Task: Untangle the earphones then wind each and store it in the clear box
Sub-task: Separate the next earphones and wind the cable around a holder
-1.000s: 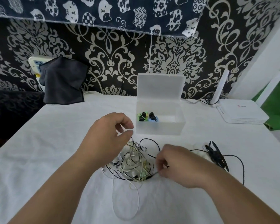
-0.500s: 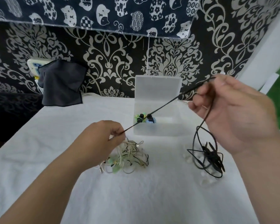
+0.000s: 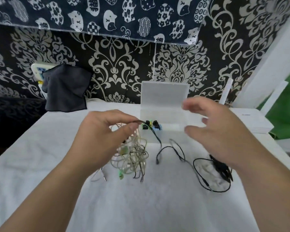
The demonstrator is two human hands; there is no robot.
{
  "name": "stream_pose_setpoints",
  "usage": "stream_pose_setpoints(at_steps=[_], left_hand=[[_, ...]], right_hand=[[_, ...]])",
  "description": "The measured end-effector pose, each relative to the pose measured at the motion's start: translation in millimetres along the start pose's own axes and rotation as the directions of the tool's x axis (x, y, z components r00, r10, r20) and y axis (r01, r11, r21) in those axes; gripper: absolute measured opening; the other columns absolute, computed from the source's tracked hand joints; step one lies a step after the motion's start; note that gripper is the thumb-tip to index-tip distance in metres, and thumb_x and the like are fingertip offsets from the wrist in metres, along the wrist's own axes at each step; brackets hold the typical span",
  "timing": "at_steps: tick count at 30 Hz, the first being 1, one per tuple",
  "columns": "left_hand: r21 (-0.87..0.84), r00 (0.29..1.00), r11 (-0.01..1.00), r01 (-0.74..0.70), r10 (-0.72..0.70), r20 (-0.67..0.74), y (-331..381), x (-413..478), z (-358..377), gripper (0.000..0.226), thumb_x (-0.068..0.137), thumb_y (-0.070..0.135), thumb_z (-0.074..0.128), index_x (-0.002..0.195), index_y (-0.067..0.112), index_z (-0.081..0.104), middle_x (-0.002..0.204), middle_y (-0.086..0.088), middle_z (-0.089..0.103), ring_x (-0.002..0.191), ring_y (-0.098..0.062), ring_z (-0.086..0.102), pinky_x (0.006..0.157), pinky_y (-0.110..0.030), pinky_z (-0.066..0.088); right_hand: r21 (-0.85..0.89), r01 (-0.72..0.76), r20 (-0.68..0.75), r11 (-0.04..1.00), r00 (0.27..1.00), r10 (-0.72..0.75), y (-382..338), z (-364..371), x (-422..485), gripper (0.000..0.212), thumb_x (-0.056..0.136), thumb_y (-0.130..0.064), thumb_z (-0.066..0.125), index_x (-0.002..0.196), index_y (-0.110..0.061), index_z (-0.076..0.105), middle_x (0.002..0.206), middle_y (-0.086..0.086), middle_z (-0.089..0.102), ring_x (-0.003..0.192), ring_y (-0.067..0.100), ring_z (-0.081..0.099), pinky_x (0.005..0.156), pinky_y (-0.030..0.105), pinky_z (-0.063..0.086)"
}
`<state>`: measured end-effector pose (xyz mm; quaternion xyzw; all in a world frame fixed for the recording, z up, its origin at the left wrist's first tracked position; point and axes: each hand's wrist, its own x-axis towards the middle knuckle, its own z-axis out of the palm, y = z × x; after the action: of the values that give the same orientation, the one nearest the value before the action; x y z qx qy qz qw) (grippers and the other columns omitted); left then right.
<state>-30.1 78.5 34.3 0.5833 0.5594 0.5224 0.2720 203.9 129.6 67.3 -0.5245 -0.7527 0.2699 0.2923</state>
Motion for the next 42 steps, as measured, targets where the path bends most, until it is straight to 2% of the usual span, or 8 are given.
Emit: stream_pose_setpoints(at_steps=[5,8,17,20,24,32,38,42], left_hand=[[0.136,0.998,0.991,-0.022,0.013,0.066,-5,-6,16,0.023,0.082,0.009,0.077,0.083,0.032,0.081,0.078,0.012,0.072,0.071,-0.009,0.067,0.062,-0.020,0.050],[0.198,0.999,0.980,-0.009,0.000,0.047,-9,-7,18,0.024,0.080,0.011,0.079,0.081,0.035,0.078,0.075,0.015,0.070,0.066,-0.007,0.064,0.061,-0.020,0.050],[-0.023,0.969,0.970,0.241,-0.239,0.062,-15,2,-2,0.022,0.082,0.002,0.076,0.088,0.023,0.076,0.075,0.001,0.075,0.068,-0.021,0.067,0.069,-0.029,0.055],[-0.179,0.970,0.955,0.236,-0.242,-0.012,-19,5,-2,0.025,0.086,-0.007,0.067,0.091,0.017,0.073,0.070,0.002,0.069,0.067,-0.011,0.061,0.066,-0.019,0.048],[-0.279,0.975,0.942,0.186,-0.212,-0.066,-17,5,5,0.026,0.092,-0.006,0.060,0.097,0.019,0.066,0.071,0.001,0.063,0.068,-0.020,0.056,0.069,-0.032,0.044],[-0.116,0.996,0.990,0.080,-0.083,-0.021,-1,-2,19,0.031,0.090,-0.003,0.062,0.100,0.027,0.060,0.083,0.004,0.063,0.045,-0.015,0.043,0.042,-0.024,0.034],[0.032,0.977,0.980,0.198,-0.195,-0.091,-18,6,-1,0.043,0.072,-0.003,0.080,0.096,0.029,0.067,0.090,0.008,0.059,0.061,-0.011,0.042,0.062,-0.025,0.042],[0.246,0.968,0.936,0.251,-0.251,-0.034,-19,4,-2,0.032,0.067,-0.003,0.075,0.081,0.026,0.071,0.070,0.008,0.061,0.047,-0.004,0.045,0.050,-0.018,0.039]], right_hand=[[0.180,-0.043,0.301,0.983,0.954,-0.013,-20,43,-8,0.058,0.079,-0.049,0.075,0.132,-0.035,0.055,0.100,-0.011,0.071,0.094,-0.001,0.067,0.088,0.030,0.052],[0.132,-0.079,0.211,0.988,0.976,0.050,-22,55,-6,0.014,0.090,-0.039,0.069,0.094,-0.026,0.071,0.066,-0.003,0.065,0.060,0.009,0.060,0.070,0.040,0.055],[0.290,-0.253,0.104,0.923,0.967,0.232,-16,43,0,0.027,0.091,-0.021,0.064,0.066,-0.009,0.067,0.038,-0.016,0.041,0.052,0.003,0.045,0.066,0.031,0.036],[0.304,-0.196,0.102,0.932,0.980,0.173,-19,42,-1,0.027,0.084,-0.014,0.061,0.061,-0.003,0.051,0.054,0.004,0.030,0.060,0.019,0.034,0.062,0.032,0.029],[0.232,-0.119,0.193,0.965,0.978,0.074,-23,50,-8,0.025,0.082,-0.009,0.059,0.060,-0.004,0.049,0.057,0.005,0.041,0.058,0.016,0.038,0.050,0.024,0.029],[0.247,-0.128,0.250,0.961,0.966,0.064,-18,74,-9,0.012,0.081,-0.016,0.064,0.074,-0.007,0.068,0.076,0.013,0.072,0.079,0.038,0.067,0.074,0.057,0.054],[0.600,-0.224,0.198,0.768,0.972,0.129,-14,59,-1,0.037,0.079,-0.004,0.049,0.050,-0.018,0.067,0.083,0.016,0.075,0.077,0.026,0.072,0.077,0.043,0.054],[0.649,-0.210,0.174,0.731,0.977,0.127,-14,54,2,0.029,0.064,-0.011,0.045,0.049,-0.015,0.069,0.085,0.015,0.076,0.079,0.028,0.074,0.083,0.046,0.056]])
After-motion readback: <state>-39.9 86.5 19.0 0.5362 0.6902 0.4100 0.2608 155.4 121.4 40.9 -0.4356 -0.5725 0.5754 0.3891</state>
